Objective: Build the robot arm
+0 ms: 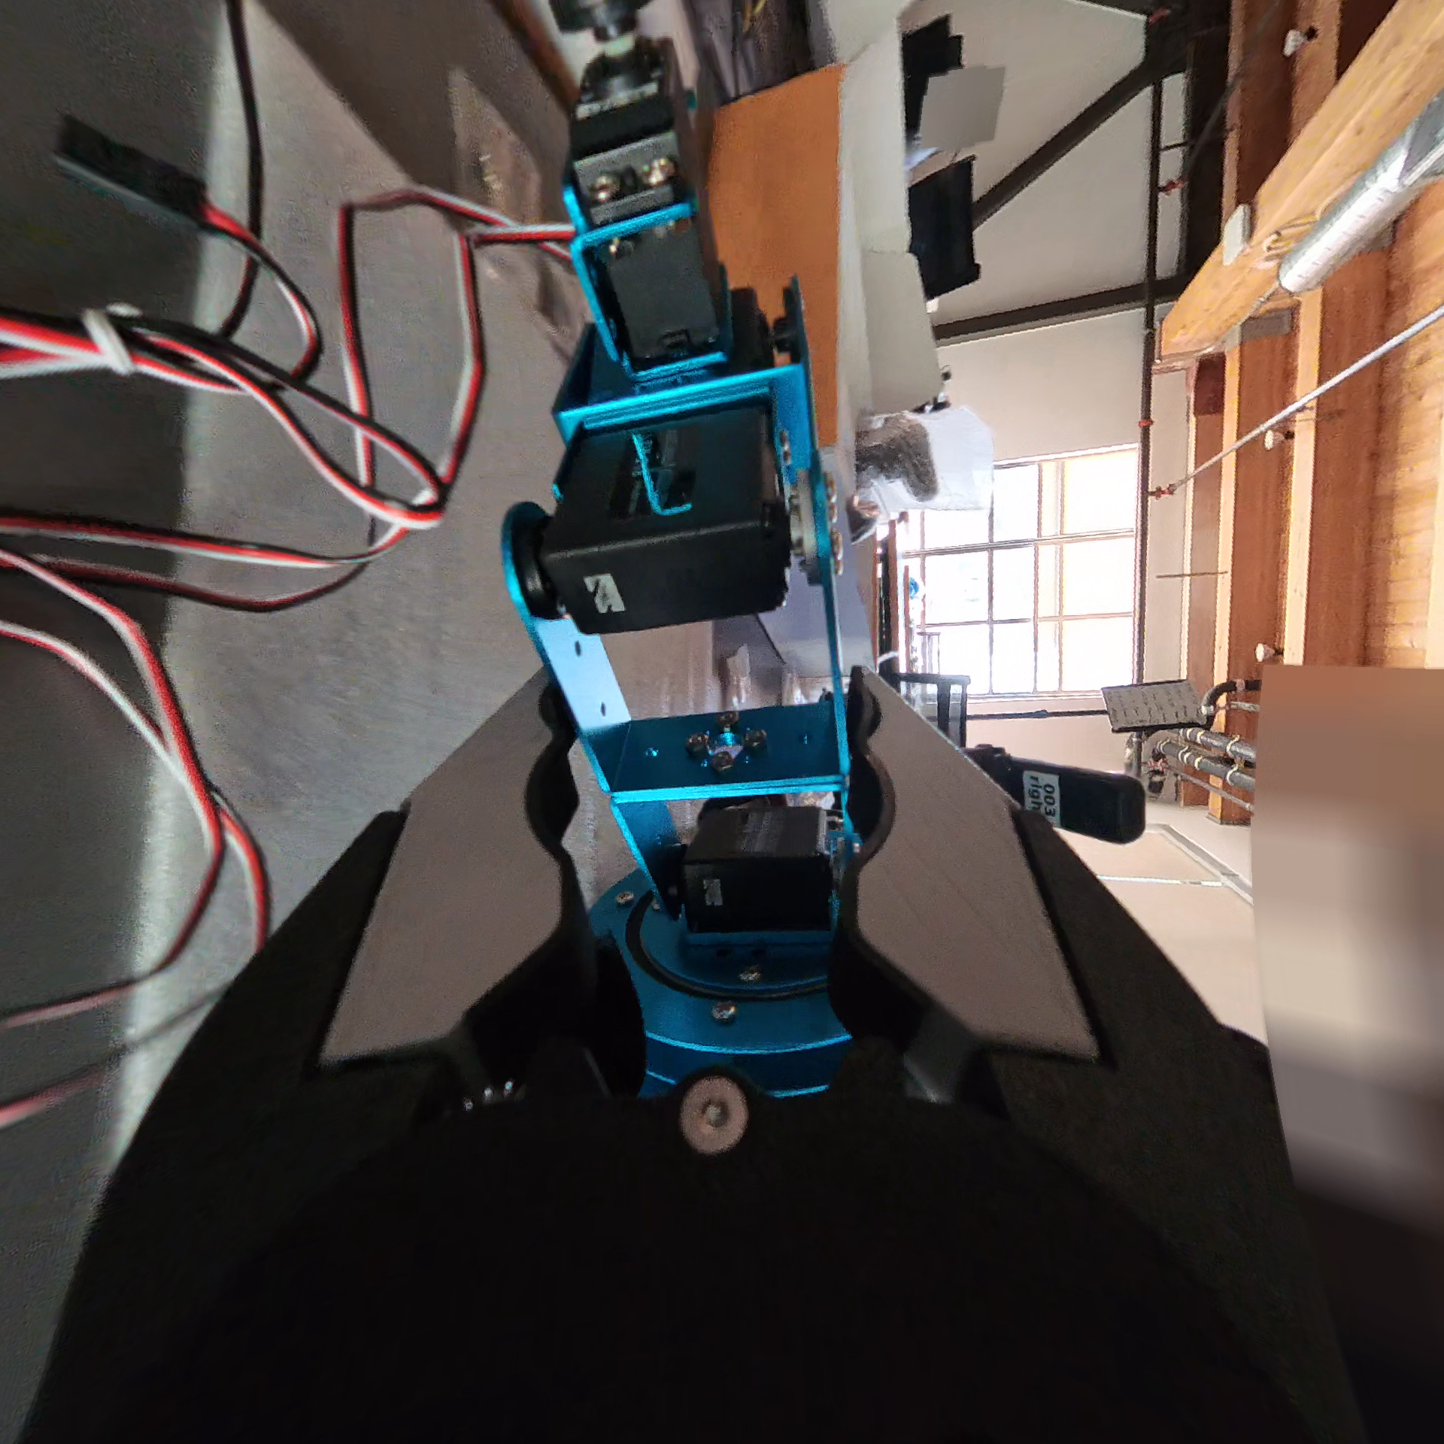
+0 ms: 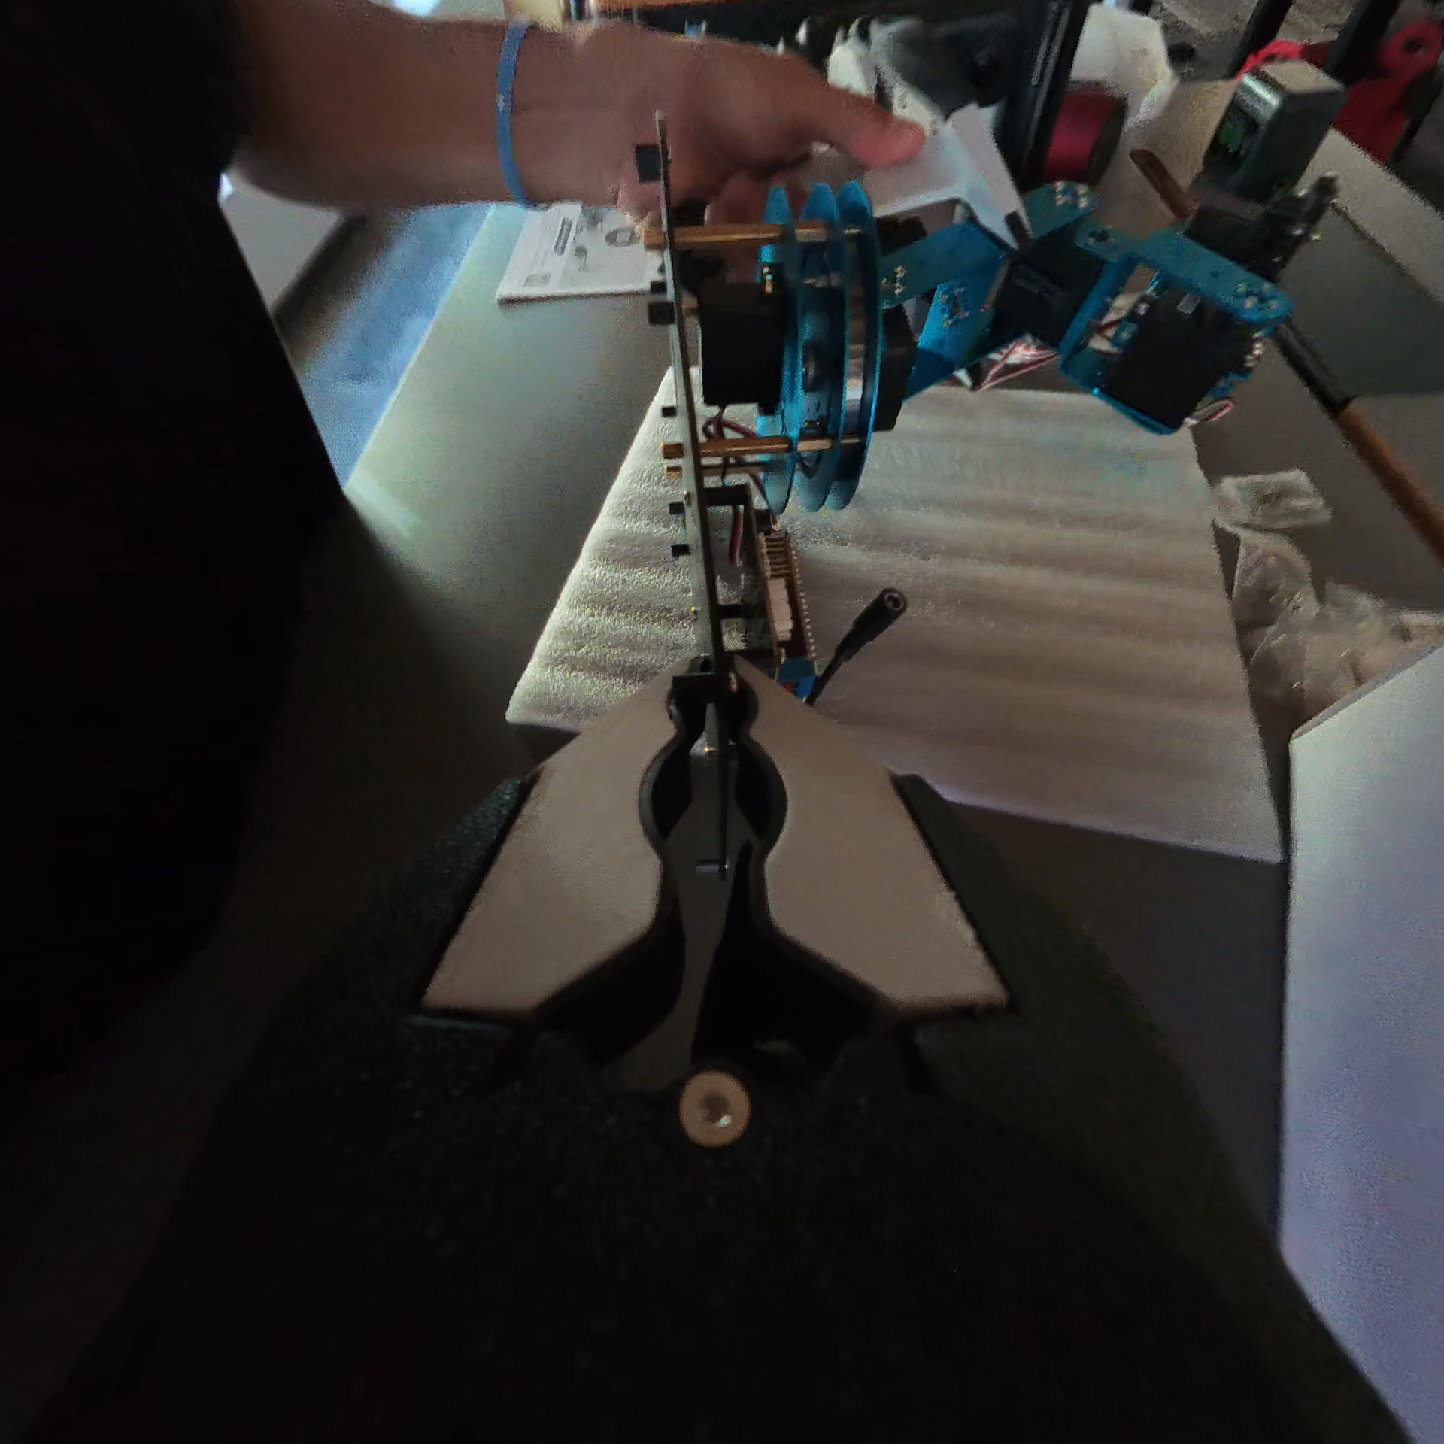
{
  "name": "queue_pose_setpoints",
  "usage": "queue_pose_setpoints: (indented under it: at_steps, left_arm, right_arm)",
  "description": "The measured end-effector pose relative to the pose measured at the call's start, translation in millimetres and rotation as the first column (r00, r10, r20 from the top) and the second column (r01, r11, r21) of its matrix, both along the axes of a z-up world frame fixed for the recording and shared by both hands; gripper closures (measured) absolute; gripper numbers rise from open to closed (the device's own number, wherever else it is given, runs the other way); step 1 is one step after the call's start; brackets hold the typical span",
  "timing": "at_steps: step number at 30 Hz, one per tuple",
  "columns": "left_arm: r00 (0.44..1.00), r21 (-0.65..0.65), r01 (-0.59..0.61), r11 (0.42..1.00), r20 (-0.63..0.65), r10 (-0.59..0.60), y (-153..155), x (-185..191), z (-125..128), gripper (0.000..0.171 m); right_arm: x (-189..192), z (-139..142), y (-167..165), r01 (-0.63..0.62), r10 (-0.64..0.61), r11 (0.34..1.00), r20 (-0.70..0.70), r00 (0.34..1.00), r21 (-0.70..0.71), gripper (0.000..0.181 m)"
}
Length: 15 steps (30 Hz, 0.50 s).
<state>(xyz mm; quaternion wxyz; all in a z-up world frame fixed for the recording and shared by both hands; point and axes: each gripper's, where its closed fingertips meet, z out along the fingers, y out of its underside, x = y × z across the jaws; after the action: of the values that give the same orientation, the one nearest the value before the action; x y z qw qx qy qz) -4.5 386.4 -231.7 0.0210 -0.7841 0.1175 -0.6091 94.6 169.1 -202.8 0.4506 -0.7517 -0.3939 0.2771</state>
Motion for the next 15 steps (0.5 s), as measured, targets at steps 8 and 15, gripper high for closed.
queue_pose_setpoints:
  at_steps: [8, 15]
  left_arm:
    - [0.995, 0.348, -0.058, 0.936, 0.096, 0.026, -10, -34, 90, 0.106]
    - [0.993, 0.652, -0.1, 0.752, 0.112, 0.034, 10, -64, 113, 0.107]
  right_arm:
    - [-4, 25, 7, -0.061, -0.038, 0.959, 0.339, 0.94, 0.278, 0.179]
    - [-14, -11, 61, -0.26, -0.156, 0.8, 0.606, 0.78, 0.54, 0.179]
